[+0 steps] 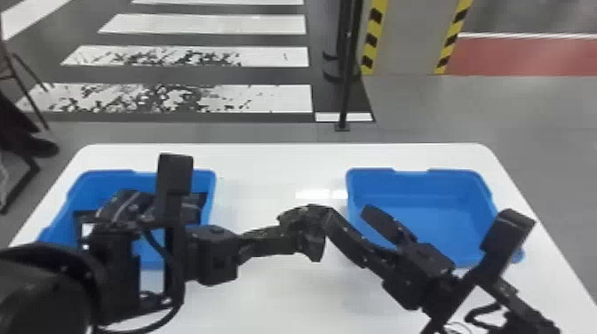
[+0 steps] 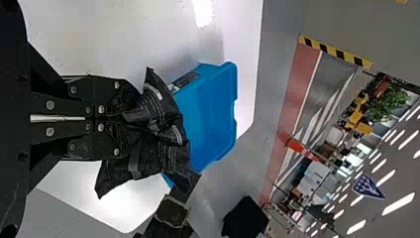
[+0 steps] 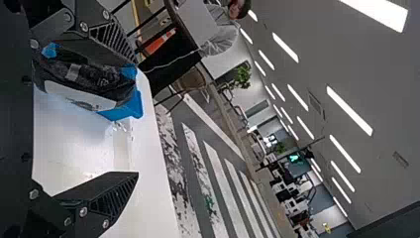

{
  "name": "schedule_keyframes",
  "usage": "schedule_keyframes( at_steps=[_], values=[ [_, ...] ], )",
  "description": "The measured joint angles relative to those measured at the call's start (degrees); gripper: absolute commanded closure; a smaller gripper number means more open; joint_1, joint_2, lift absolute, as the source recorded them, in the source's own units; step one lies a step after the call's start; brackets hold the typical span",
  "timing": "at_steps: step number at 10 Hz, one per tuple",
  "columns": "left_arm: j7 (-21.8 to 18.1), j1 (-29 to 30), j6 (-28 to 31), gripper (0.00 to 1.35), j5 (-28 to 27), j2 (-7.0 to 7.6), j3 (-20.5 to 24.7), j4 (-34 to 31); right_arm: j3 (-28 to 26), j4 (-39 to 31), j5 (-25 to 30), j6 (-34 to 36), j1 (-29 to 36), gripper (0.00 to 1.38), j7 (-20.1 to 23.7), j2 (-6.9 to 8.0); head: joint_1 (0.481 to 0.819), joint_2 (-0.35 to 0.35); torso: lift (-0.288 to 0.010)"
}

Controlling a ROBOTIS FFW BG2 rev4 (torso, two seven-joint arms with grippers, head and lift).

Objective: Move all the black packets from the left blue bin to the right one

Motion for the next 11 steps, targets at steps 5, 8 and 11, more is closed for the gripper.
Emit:
schedule_keyframes(
  at_steps=[5, 8, 11],
  values=[
    [0.09, -0.87, 0.22, 1.21, 0.49, 0.12, -1.33, 0.0, 2.77, 3.2, -0.17, 1.37, -3.48, 1.04, 3.18, -0.09, 0.695, 0.022, -0.138],
    [0.1, -0.77, 0.24, 1.21, 0.85, 0.13, -1.38, 0.0, 3.16, 6.25, -3.25, 1.7, -4.2, 1.28, 3.46, 0.35, 0.695, 0.032, -0.138],
    [0.09, -0.57, 0.27, 1.14, 1.19, 0.12, -1.44, -0.02, 3.22, 6.49, -3.47, 0.03, -4.33, 1.28, 3.47, 0.43, 0.695, 0.027, -0.138]
  ],
)
